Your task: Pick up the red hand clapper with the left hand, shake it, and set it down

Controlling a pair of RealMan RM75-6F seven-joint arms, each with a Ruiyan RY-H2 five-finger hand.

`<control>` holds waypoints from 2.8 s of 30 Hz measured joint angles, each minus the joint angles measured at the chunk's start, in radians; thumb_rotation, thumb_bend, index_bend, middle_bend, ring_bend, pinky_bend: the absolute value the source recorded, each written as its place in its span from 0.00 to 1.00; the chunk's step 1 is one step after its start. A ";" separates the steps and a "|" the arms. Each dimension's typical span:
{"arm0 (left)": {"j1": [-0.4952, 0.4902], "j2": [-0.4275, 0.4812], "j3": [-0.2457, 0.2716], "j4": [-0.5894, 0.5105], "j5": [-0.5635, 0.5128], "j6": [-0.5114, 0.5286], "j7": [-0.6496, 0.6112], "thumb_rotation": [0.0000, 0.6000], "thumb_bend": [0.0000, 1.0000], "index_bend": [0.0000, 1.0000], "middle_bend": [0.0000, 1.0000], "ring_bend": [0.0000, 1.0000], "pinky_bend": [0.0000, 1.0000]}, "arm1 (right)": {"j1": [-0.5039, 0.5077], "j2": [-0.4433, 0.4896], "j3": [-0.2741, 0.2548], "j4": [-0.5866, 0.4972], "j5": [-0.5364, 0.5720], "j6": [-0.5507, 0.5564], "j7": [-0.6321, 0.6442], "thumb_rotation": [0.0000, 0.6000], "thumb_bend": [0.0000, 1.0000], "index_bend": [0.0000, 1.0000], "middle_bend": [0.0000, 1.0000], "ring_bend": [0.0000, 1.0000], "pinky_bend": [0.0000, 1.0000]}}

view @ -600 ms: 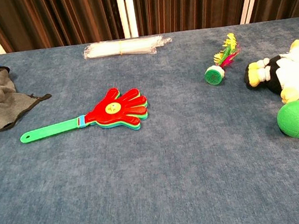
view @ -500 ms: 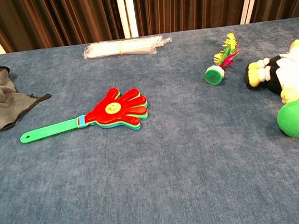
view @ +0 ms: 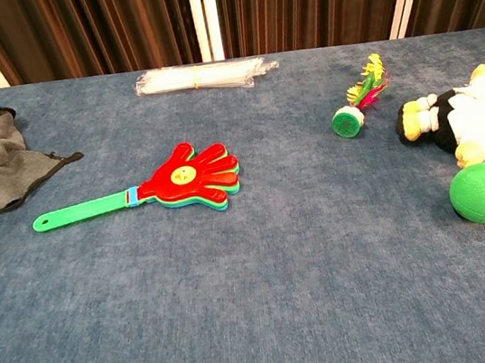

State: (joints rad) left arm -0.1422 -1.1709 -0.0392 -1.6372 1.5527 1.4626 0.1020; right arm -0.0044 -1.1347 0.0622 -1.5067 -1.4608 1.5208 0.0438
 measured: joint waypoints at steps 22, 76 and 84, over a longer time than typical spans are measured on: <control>-0.203 -0.131 -0.075 -0.108 -0.071 -0.255 0.035 1.00 0.06 0.11 0.08 0.00 0.04 | 0.016 0.002 0.006 -0.007 -0.011 -0.012 -0.018 1.00 0.28 0.00 0.00 0.00 0.00; -0.488 -0.609 -0.186 0.262 -0.644 -0.458 0.240 1.00 0.16 0.35 0.15 0.00 0.05 | 0.000 -0.006 0.025 0.085 0.026 -0.012 0.081 1.00 0.30 0.00 0.00 0.00 0.00; -0.493 -0.615 -0.198 0.285 -0.640 -0.449 0.226 1.00 0.21 0.38 0.16 0.00 0.05 | -0.001 -0.006 0.026 0.089 0.031 -0.016 0.086 1.00 0.30 0.00 0.00 0.00 0.00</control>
State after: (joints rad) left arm -0.6355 -1.7864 -0.2377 -1.3523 0.9123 1.0139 0.3279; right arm -0.0059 -1.1407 0.0885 -1.4175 -1.4301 1.5050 0.1297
